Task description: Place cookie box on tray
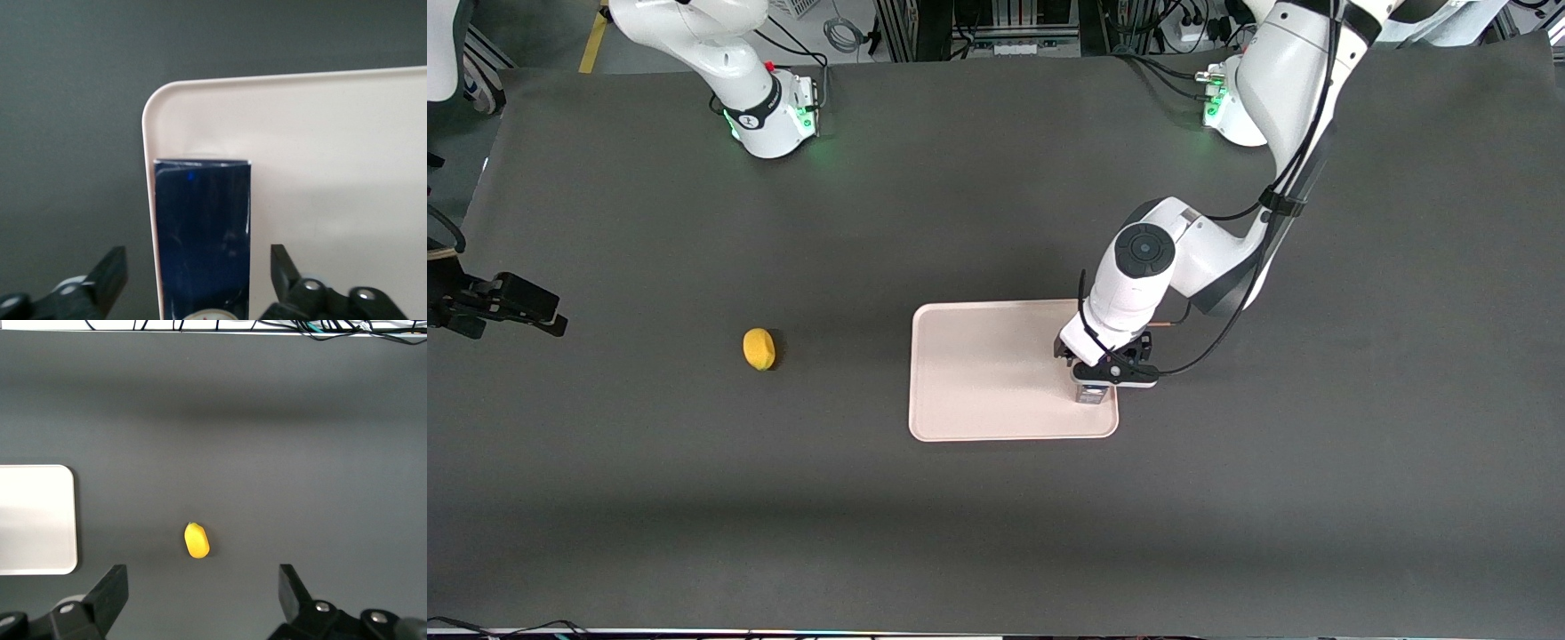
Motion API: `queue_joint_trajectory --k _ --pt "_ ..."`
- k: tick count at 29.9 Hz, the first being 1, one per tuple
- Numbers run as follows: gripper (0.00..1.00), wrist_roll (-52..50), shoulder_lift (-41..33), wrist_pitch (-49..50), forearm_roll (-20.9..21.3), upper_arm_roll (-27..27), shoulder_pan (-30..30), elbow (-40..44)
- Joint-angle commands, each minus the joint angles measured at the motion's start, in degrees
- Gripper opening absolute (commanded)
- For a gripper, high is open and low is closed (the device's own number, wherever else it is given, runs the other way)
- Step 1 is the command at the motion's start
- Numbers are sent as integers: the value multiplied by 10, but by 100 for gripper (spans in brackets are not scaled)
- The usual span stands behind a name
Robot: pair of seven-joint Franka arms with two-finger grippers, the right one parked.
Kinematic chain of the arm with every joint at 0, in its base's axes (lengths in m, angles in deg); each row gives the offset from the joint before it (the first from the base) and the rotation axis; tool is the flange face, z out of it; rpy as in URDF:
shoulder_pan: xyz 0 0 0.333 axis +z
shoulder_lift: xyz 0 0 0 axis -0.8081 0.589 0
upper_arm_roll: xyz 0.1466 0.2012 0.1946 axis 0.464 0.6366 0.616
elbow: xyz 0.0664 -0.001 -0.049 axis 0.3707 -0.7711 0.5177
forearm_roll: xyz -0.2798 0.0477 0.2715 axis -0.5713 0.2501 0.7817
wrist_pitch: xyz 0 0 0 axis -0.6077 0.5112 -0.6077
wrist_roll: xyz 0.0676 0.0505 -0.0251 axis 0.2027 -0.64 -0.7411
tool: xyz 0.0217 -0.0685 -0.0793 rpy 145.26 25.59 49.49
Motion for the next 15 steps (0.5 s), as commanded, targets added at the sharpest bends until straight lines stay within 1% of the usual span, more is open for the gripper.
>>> queue_joint_trajectory --k 1,4,11,13,15 --pt "100 -9 4 36 10 7 -11 43" --pt "100 -6 1 66 9 6 -10 64" --pt "100 43 -21 148 1 3 -7 108" --pt "100 61 -35 167 -11 3 -3 112" --pt "100 90 -51 183 -38 4 4 113"
